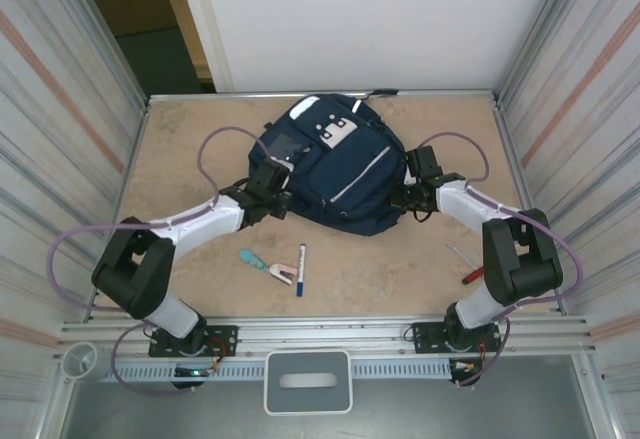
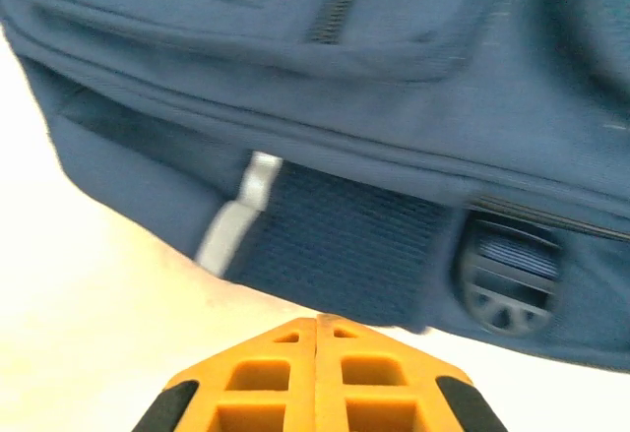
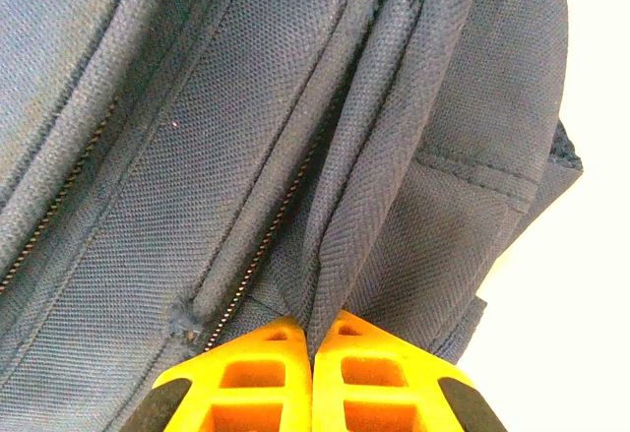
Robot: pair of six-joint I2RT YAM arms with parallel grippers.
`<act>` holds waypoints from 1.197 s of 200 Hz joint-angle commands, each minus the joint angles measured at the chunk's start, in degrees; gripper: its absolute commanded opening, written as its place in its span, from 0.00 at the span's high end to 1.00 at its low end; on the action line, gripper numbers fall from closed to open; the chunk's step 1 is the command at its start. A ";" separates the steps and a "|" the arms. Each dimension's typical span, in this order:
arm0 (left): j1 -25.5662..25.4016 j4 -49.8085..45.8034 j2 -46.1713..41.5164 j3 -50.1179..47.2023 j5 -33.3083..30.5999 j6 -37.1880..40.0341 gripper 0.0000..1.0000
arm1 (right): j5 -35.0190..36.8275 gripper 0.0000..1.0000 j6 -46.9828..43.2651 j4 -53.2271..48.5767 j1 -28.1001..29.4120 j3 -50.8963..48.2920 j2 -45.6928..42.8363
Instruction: Pack books, pencil case, and school supplies into a backpack
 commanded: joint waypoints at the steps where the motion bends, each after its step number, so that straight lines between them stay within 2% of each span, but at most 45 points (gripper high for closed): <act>1: 0.23 -1.50 1.94 3.36 -4.34 1.53 1.00 | -0.59 1.00 -2.37 -3.30 0.08 1.26 0.45; 16: 0.28 -1.86 1.19 3.14 -1.38 1.14 1.00 | -2.80 1.00 -2.19 -2.95 0.42 1.48 0.71; 28: 0.01 -1.38 -1.21 1.57 6.54 1.12 1.00 | -3.57 1.00 -2.10 -2.94 1.03 1.93 0.78; 58: -1.06 9.52 -9.09 -7.91 25.95 2.86 0.70 | -2.48 1.00 -2.47 -3.38 1.77 2.75 1.13; 73: -1.27 12.85 -9.39 -10.11 29.33 3.69 0.59 | -2.30 1.00 -2.56 -3.21 1.79 2.60 1.12; 90: -1.66 12.13 -6.92 -8.74 31.10 5.32 0.55 | -2.22 1.00 -2.45 -3.03 1.81 2.50 0.98; 114: -2.88 11.36 -3.31 -6.23 30.94 6.50 0.53 | -2.42 1.00 -2.17 -3.03 1.74 2.48 0.99; 132: -4.77 11.89 -4.03 -5.52 28.70 6.89 0.52 | -3.62 1.00 -1.54 -2.78 2.13 2.24 0.65; 144: -7.75 12.00 -5.65 -4.95 22.64 8.90 0.46 | -5.20 1.00 -1.03 -2.32 2.41 1.90 0.15; 160: -12.62 11.70 -6.40 -3.11 12.84 13.06 0.33 | -9.56 1.00 0.90 -0.07 2.24 0.59 -0.33; 173: -14.87 11.27 -4.67 -0.48 8.67 16.19 0.26 | -14.25 1.00 3.17 2.66 2.08 -0.76 -0.76; 200: -15.66 8.35 2.99 7.23 6.90 21.22 0.19 | -20.44 1.00 7.53 7.67 1.98 -3.49 -2.55; 222: -15.68 6.93 8.89 13.09 6.59 24.81 0.16 | -20.02 1.00 8.14 7.47 1.51 -4.52 -5.09; 239: -15.68 5.03 13.00 17.61 7.86 26.62 0.15 | -17.84 0.87 7.55 5.69 0.25 -5.28 -7.78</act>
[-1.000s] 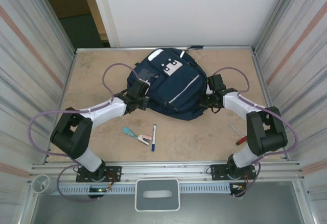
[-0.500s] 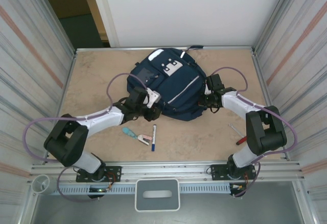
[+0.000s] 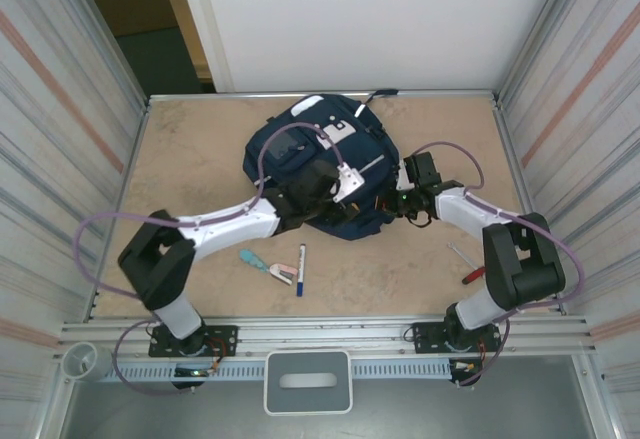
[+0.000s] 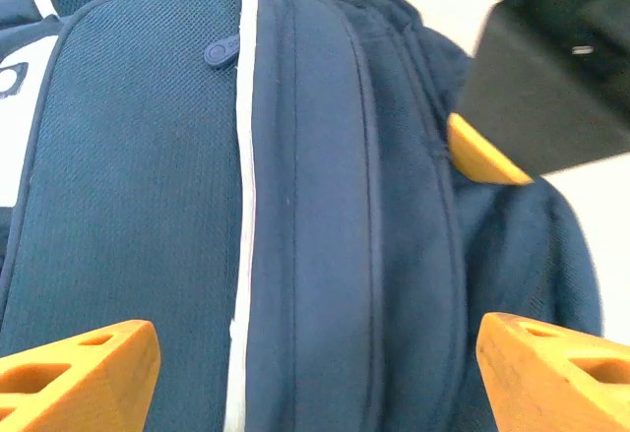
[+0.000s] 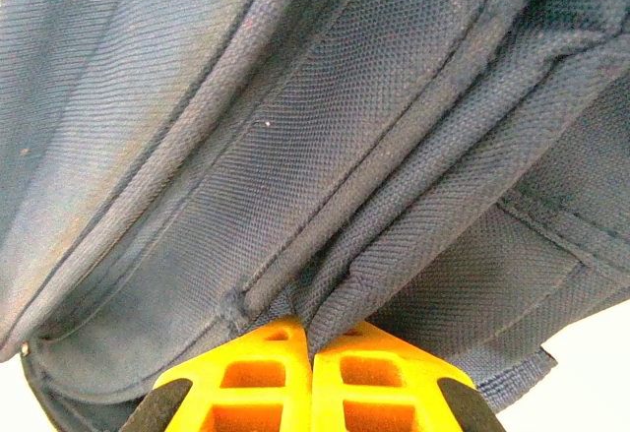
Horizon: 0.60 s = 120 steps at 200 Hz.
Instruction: Pack books, pencil case, and school supplies into a backpack
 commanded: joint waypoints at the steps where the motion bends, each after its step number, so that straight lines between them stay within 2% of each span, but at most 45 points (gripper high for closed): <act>1: 0.05 -3.97 5.17 5.24 -1.44 5.87 0.15 | -2.37 0.87 1.18 0.24 -1.05 -0.87 -5.25; 22: 0.44 -4.54 9.36 9.50 -3.20 6.72 0.16 | 3.34 0.61 -0.57 -3.76 -1.98 -1.25 -8.88; 37: 1.38 -5.28 11.18 12.12 -3.04 5.81 0.23 | 9.33 0.51 -1.81 -7.22 -2.12 -1.47 -11.20; 58: 2.82 -4.64 11.11 12.77 0.64 3.47 0.37 | 17.38 0.45 -3.32 -10.93 -1.15 -2.47 -14.97; 76: 4.44 -3.63 10.46 12.52 5.79 1.13 0.48 | 20.77 0.42 -4.18 -11.98 0.90 -3.99 -18.53; 94: 5.99 -4.20 10.42 13.32 9.46 -0.63 0.63 | 22.59 0.40 -5.82 -11.99 5.35 -5.19 -21.91; 114: 7.26 -5.72 10.64 14.52 11.62 -1.28 0.85 | 23.38 0.37 -7.83 -11.10 11.80 -6.09 -25.18; 120: 7.50 -5.98 10.57 14.81 12.09 -1.40 0.89 | 22.78 0.36 -8.18 -10.67 13.52 -6.43 -25.91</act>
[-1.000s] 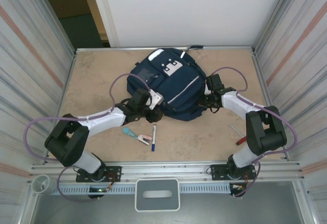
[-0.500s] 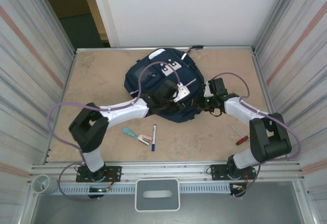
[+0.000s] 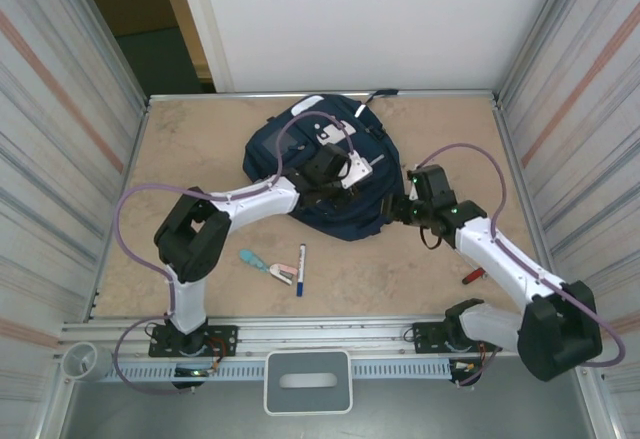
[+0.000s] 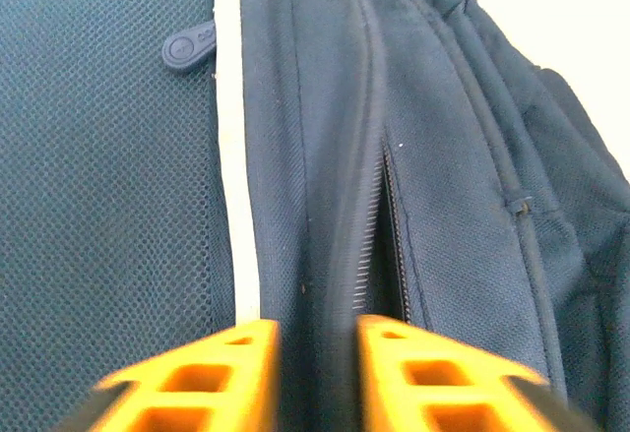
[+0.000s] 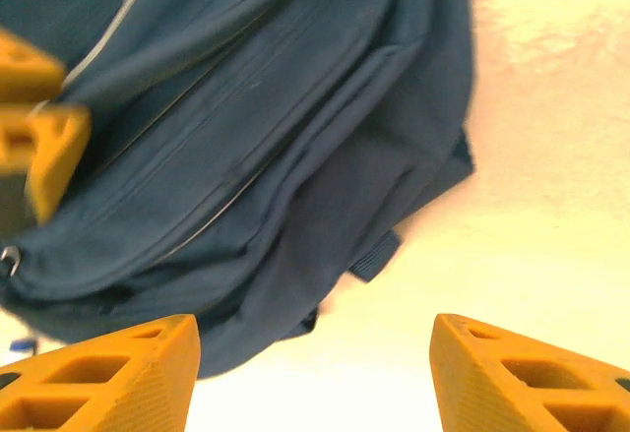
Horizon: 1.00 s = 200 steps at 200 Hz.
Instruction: Pack books, pencil case, and school supplies into a backpack
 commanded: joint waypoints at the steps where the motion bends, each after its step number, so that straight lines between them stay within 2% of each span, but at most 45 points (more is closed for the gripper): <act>1: 2.26 -1.14 -1.33 2.95 3.29 -1.66 0.89 | 2.81 0.36 -3.81 -0.55 6.07 -1.01 -3.82; 25: 3.69 -0.58 -3.01 2.43 7.40 -3.29 0.94 | -0.16 0.35 -4.62 2.38 13.64 -2.12 -4.58; 48: 6.19 1.39 -5.47 1.17 14.57 -6.92 0.96 | 0.02 0.32 -2.82 7.06 23.47 -2.43 -0.95; 68: 8.25 2.54 -6.91 0.77 19.22 -9.65 1.00 | 3.57 0.29 1.32 10.53 32.01 -0.39 7.13; 75: 8.47 2.41 -7.13 0.84 19.12 -9.77 1.00 | 5.26 0.27 3.12 11.10 34.51 0.91 10.57; 85: 8.50 1.90 -7.36 1.03 18.36 -9.43 1.00 | 8.06 0.19 5.04 11.02 37.43 3.29 15.48; 97: 8.50 1.65 -7.49 1.03 17.68 -9.29 1.00 | 11.40 0.17 6.86 9.85 40.39 6.38 21.02; 136: 8.56 0.96 -7.58 0.87 18.08 -9.40 1.00 | 14.90 0.17 13.14 7.67 42.34 12.78 31.98; 165: 8.47 0.96 -7.93 0.43 17.83 -9.21 1.00 | 14.77 0.24 15.04 7.55 42.33 15.32 36.09; 200: 8.41 1.48 -8.29 -0.20 17.81 -9.02 1.00 | 14.64 0.36 15.83 6.53 41.77 17.64 40.13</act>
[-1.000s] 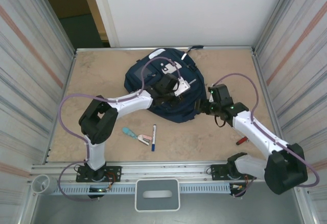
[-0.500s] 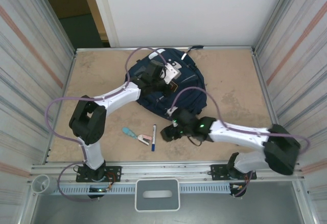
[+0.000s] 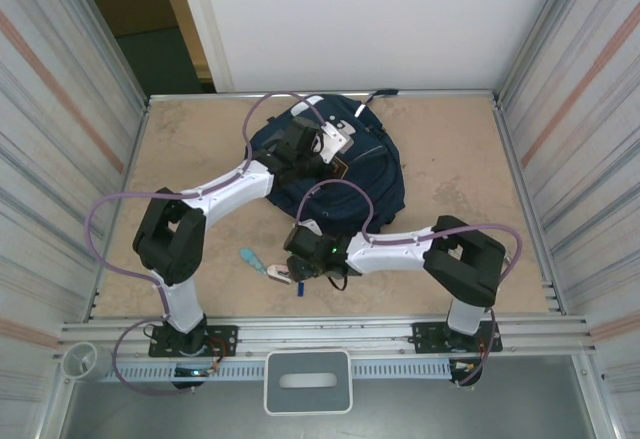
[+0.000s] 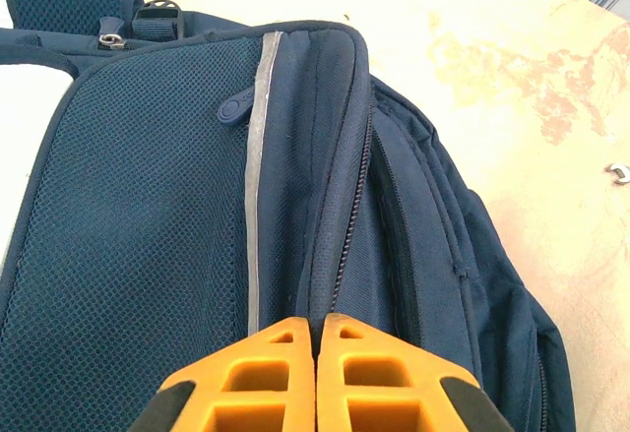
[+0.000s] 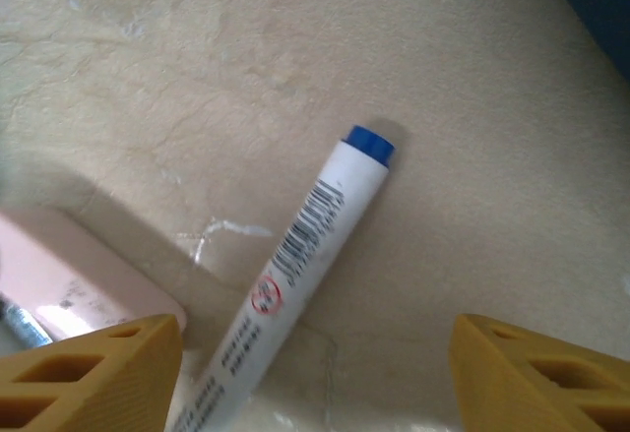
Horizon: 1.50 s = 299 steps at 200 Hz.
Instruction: Pack books, pencil case, and school supplies into a backpack
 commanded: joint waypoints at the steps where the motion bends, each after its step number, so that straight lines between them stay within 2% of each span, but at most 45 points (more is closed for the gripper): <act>1: 0.31 1.44 -2.97 -1.00 0.40 -0.06 1.00 | 1.50 0.37 2.58 -2.22 -0.51 1.91 2.65; 33: 0.34 1.53 -3.06 -1.57 -0.11 0.27 1.00 | 1.86 0.58 2.55 -5.26 -1.36 2.00 3.47; 47: 0.31 1.30 -3.06 -1.58 -0.54 0.55 1.00 | 1.48 0.72 2.43 -6.46 -1.84 0.82 2.90; 66: 0.34 1.18 -3.49 -1.74 -1.29 1.05 1.00 | 0.52 0.89 2.44 -6.72 -2.83 -2.06 0.81; 85: 0.38 1.17 -3.92 -1.83 -2.39 1.69 1.00 | -0.66 1.00 1.35 -5.93 -4.07 -5.40 -3.12; 113: 0.39 2.03 -4.62 -1.23 -2.54 0.37 1.00 | 0.00 1.00 -0.14 -5.10 -6.15 -8.17 -10.79; 137: 0.46 3.48 -5.49 -1.22 -0.81 -2.43 1.00 | -2.61 1.00 -0.72 -2.92 -10.61 -10.55 -19.41; 165: 0.54 3.05 -6.22 0.02 -0.16 -4.38 1.00 | -11.66 1.00 3.90 4.88 -21.94 -15.65 -30.84; 186: 0.56 2.83 -6.39 1.31 0.30 -6.09 1.00 | -16.93 1.00 10.29 10.78 -31.55 -17.06 -34.38; 206: 0.80 2.73 -6.56 2.89 1.02 -7.81 1.00 | -18.31 1.00 16.08 15.20 -37.55 -15.75 -33.40; 232: 1.31 2.23 -6.57 5.62 0.97 -10.27 1.00 | -17.84 0.98 24.97 21.88 -42.10 -14.11 -29.24; 245: 1.74 2.23 -6.80 6.89 0.68 -11.70 1.00 | -16.95 0.96 29.33 23.98 -42.64 -13.03 -26.84; 276: 2.15 1.79 -6.58 9.97 1.79 -13.07 1.00 | -15.65 0.92 33.56 26.39 -42.02 -7.99 -19.39; 291: 2.19 1.66 -6.17 10.60 1.93 -13.46 1.00 | -14.90 0.88 35.04 27.52 -41.37 -4.75 -14.66; 299: 2.25 1.70 -6.06 10.90 2.13 -13.72 1.00 | -16.85 0.84 35.88 28.53 -41.32 -2.56 -11.49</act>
